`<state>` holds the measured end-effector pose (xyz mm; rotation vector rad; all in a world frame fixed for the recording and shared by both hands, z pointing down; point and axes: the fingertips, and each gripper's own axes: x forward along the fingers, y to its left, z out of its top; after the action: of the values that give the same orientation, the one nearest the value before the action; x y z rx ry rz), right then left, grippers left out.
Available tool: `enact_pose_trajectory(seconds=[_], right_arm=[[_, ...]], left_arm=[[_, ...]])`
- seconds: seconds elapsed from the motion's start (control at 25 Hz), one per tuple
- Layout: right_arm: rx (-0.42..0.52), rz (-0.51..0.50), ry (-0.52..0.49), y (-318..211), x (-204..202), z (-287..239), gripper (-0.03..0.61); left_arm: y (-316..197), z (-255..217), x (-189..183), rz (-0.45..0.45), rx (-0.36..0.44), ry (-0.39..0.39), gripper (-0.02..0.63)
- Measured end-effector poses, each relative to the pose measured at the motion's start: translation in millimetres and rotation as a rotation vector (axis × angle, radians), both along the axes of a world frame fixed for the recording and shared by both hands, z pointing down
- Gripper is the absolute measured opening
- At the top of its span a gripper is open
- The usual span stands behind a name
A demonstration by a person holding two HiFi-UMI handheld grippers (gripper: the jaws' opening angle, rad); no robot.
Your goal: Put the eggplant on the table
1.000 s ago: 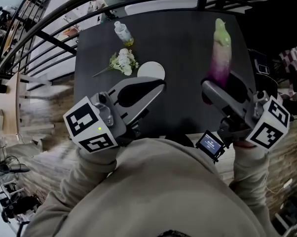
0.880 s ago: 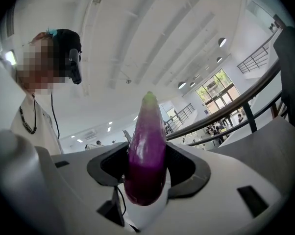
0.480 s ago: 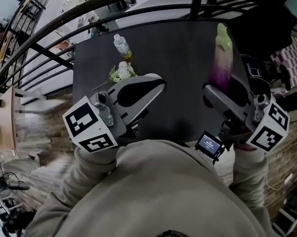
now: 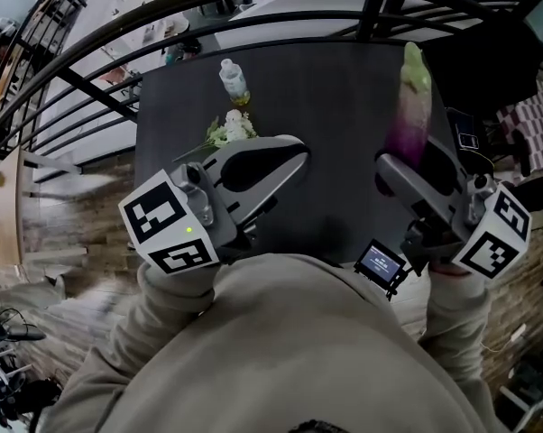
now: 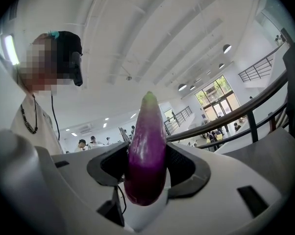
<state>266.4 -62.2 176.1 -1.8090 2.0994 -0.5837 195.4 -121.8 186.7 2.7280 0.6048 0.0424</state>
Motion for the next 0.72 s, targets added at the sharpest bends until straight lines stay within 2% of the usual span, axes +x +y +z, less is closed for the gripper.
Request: enact_pose_trajectory(seconds=[0.36,0.72], right_arm=[[-0.016,-0.038,0.006,-15,-12,8,0.241],[-0.043,-0.029,-0.011,-7,-20,5,0.241]], left_arm=[[-11,10,-14,-0.043,-0.01,-0.01,0.006],[-3,7,-22,-0.041,-0.038,-0.025,0.006]])
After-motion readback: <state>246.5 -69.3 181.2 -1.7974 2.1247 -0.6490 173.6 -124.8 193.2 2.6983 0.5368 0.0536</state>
